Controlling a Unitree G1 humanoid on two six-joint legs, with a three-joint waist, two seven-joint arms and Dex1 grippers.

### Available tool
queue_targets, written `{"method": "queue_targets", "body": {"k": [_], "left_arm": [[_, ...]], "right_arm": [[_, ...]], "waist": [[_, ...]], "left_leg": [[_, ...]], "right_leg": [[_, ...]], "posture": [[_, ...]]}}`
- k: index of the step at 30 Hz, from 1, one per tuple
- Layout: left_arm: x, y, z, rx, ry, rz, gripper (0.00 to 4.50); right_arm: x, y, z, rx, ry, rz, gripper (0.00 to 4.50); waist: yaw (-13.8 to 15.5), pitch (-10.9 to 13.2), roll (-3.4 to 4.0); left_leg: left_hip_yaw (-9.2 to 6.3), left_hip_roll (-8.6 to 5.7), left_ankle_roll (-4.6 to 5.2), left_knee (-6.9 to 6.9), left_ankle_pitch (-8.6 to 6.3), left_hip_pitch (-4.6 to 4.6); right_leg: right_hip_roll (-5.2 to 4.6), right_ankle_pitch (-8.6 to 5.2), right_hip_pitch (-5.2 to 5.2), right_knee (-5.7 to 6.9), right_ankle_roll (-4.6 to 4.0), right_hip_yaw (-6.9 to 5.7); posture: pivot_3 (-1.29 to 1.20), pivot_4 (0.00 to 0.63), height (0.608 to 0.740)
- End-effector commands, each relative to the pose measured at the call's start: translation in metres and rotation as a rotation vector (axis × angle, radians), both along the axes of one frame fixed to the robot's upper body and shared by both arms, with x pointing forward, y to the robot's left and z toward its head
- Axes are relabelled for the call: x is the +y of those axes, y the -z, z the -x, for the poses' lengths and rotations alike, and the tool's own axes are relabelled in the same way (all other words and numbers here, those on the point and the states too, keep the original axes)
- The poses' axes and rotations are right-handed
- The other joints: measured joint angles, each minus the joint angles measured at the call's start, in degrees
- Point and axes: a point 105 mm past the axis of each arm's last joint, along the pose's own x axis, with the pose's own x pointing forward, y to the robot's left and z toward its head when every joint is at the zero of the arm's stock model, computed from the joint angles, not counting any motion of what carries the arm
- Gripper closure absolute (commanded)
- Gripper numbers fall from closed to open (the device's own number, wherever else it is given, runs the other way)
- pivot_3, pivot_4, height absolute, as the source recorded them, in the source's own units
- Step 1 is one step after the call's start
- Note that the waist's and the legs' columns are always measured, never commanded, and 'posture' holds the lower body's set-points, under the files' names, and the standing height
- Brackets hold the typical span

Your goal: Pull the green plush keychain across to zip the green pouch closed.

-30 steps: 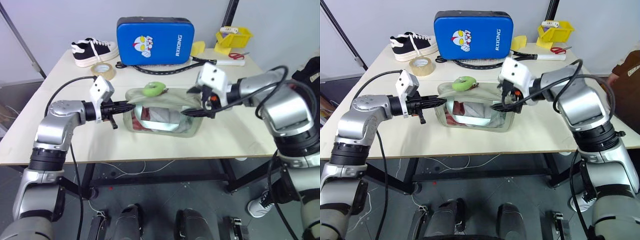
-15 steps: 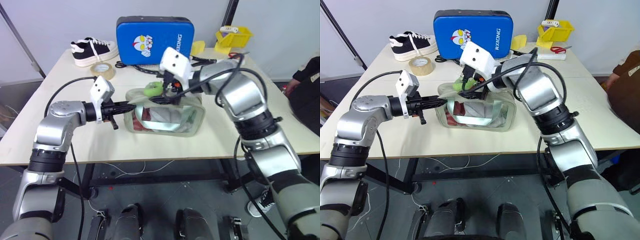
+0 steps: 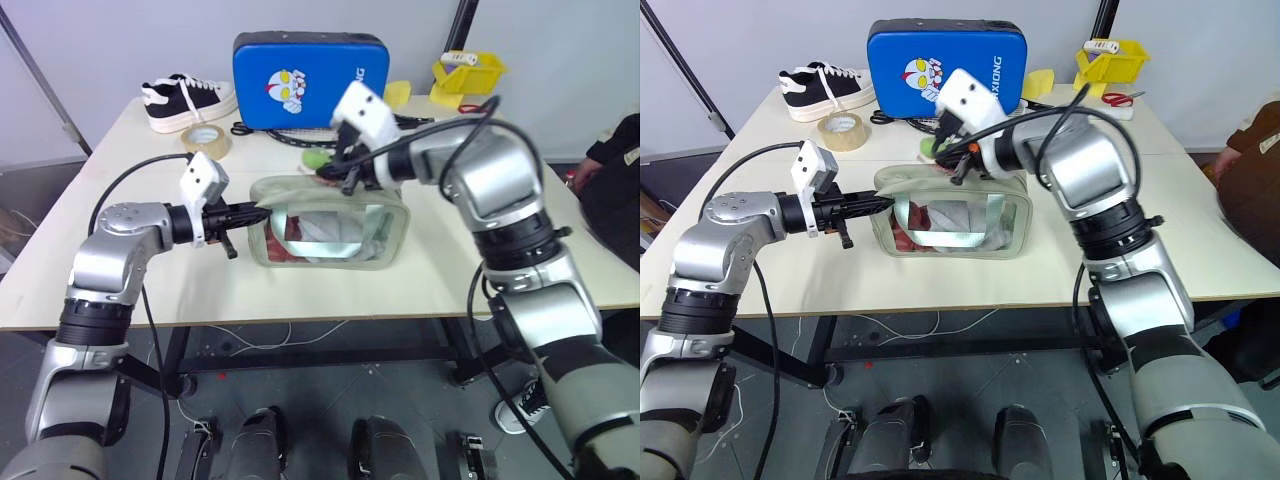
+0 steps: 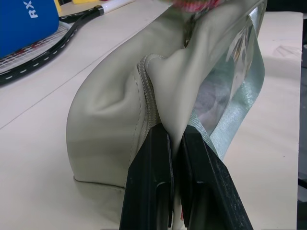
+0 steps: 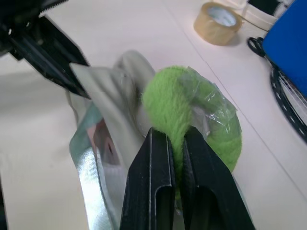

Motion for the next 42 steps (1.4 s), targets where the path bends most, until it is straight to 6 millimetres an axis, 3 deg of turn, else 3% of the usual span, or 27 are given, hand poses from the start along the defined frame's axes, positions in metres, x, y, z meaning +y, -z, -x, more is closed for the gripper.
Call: {"method": "queue_targets", "body": {"k": [1,3,6,8,12,16,19,23,27,29,32,33,34,37,42], "left_arm": [[0.003,-0.011,0.001,-0.029,-0.019,0.030,4.50],[0.005,-0.011,0.001,-0.024,-0.028,0.034,4.50],[0.007,-0.010,0.000,-0.018,-0.044,0.042,4.50],[0.007,-0.010,-0.001,-0.019,-0.054,0.046,4.50],[0.004,-0.013,-0.002,-0.021,-0.058,0.068,4.50],[0.002,-0.013,-0.001,-0.021,-0.058,0.070,4.50],[0.001,-0.015,0.000,-0.025,-0.058,0.070,4.50],[-0.002,-0.018,0.001,-0.035,-0.047,0.074,4.50],[-0.001,-0.019,0.004,-0.042,-0.030,0.065,4.50],[0.002,-0.022,0.006,-0.045,-0.022,0.056,4.50],[0.007,-0.027,0.006,-0.055,-0.014,0.033,3.42],[0.008,-0.028,0.007,-0.058,-0.007,0.027,3.39],[0.009,-0.028,0.008,-0.051,-0.001,0.033,3.39],[0.007,-0.033,0.016,-0.010,0.054,0.047,2.63],[0.038,-0.056,0.019,-0.049,0.045,-0.007,0.10]], "right_arm": [[-0.084,-0.018,-0.009,-0.109,0.311,0.055,4.45],[-0.112,-0.018,-0.006,-0.125,0.397,0.090,4.45],[-0.177,0.000,-0.003,-0.130,0.631,0.257,4.45],[-0.192,0.014,0.002,-0.104,0.670,0.318,4.45],[-0.148,0.077,0.019,0.066,0.484,0.312,4.45],[-0.134,0.128,0.022,0.148,0.474,0.345,4.45],[-0.132,0.140,0.020,0.168,0.482,0.338,4.45],[-0.141,0.127,0.009,0.133,0.531,0.292,4.45],[-0.133,0.097,0.011,0.133,0.496,0.144,2.96],[-0.127,0.076,0.016,0.135,0.450,0.038,1.95],[-0.120,0.042,0.035,0.141,0.328,-0.104,0.40],[-0.121,0.034,0.042,0.139,0.293,-0.124,0.06],[-0.123,0.029,0.047,0.138,0.270,-0.134,0.06],[-0.141,0.021,0.052,0.115,0.276,-0.128,0.00],[-0.156,0.004,0.058,0.076,0.248,-0.152,0.00]], "waist": [[0.7,0.0,-0.01],[1.1,0.0,0.00],[0.9,0.1,0.09],[0.6,0.3,0.29],[0.0,0.3,0.33],[-0.5,0.4,0.35],[-0.4,0.4,0.32],[-0.4,0.4,0.31],[-0.3,0.4,0.30],[-0.3,0.5,0.31],[-0.3,0.6,0.35],[-0.3,0.6,0.35],[-0.2,0.6,0.35],[0.3,0.6,0.34],[0.5,0.7,0.37]], "left_leg": [[0.00,-0.01,0.00,-0.02,-0.01,0.00],[0.03,-0.03,0.04,-0.03,-0.04,0.00],[0.19,-0.05,0.10,-0.11,-0.08,-0.12],[0.19,-0.02,0.10,-0.19,-0.08,-0.11],[0.14,0.02,0.11,-0.25,-0.07,-0.08],[0.07,0.03,0.12,-0.06,-0.06,0.00],[0.06,0.01,0.11,0.00,-0.07,0.10],[0.06,0.00,0.11,-0.02,-0.07,0.12],[0.06,0.00,0.11,-0.07,-0.07,0.06],[0.06,0.00,0.11,-0.08,-0.07,0.00],[0.06,0.00,0.11,-0.08,-0.07,-0.02],[0.06,0.00,0.12,-0.08,-0.07,-0.02],[0.06,0.00,0.11,-0.09,-0.07,-0.01],[0.04,0.00,0.12,-0.08,-0.09,0.01],[0.06,0.01,0.15,-0.20,-0.12,-0.03]], "right_leg": [[-0.02,0.00,-0.05,-0.06,0.00,0.00],[-0.07,-0.01,-0.17,-0.22,-0.01,-0.02],[-0.14,0.00,-0.20,-0.26,-0.03,0.03],[-0.11,0.00,-0.18,-0.25,-0.02,0.03],[-0.02,-0.02,-0.26,-0.11,-0.04,0.05],[0.01,-0.03,-0.12,-0.02,-0.05,0.03],[-0.03,-0.03,0.04,-0.07,-0.06,0.02],[-0.05,-0.03,0.03,-0.10,-0.07,0.02],[-0.04,-0.03,-0.01,-0.11,-0.07,0.02],[-0.04,-0.03,-0.05,-0.11,-0.07,0.02],[-0.03,-0.03,-0.08,-0.10,-0.07,0.02],[-0.04,-0.03,-0.08,-0.11,-0.07,0.02],[-0.04,-0.03,-0.07,-0.11,-0.07,0.02],[-0.05,-0.03,-0.05,-0.24,-0.07,-0.01],[-0.06,0.04,-0.12,-0.80,-0.12,-0.13]], "posture": [[0.00,0.150,0.723],[0.00,0.150,0.723],[0.00,0.150,0.723],[0.00,0.150,0.723],[0.00,0.150,0.723],[0.00,0.150,0.723],[0.00,0.150,0.723],[0.00,0.150,0.723],[0.00,0.150,0.723],[0.00,0.150,0.723],[0.00,0.150,0.723],[0.00,0.150,0.723],[0.00,0.150,0.723],[0.00,0.150,0.723],[0.00,0.150,0.723]]}}
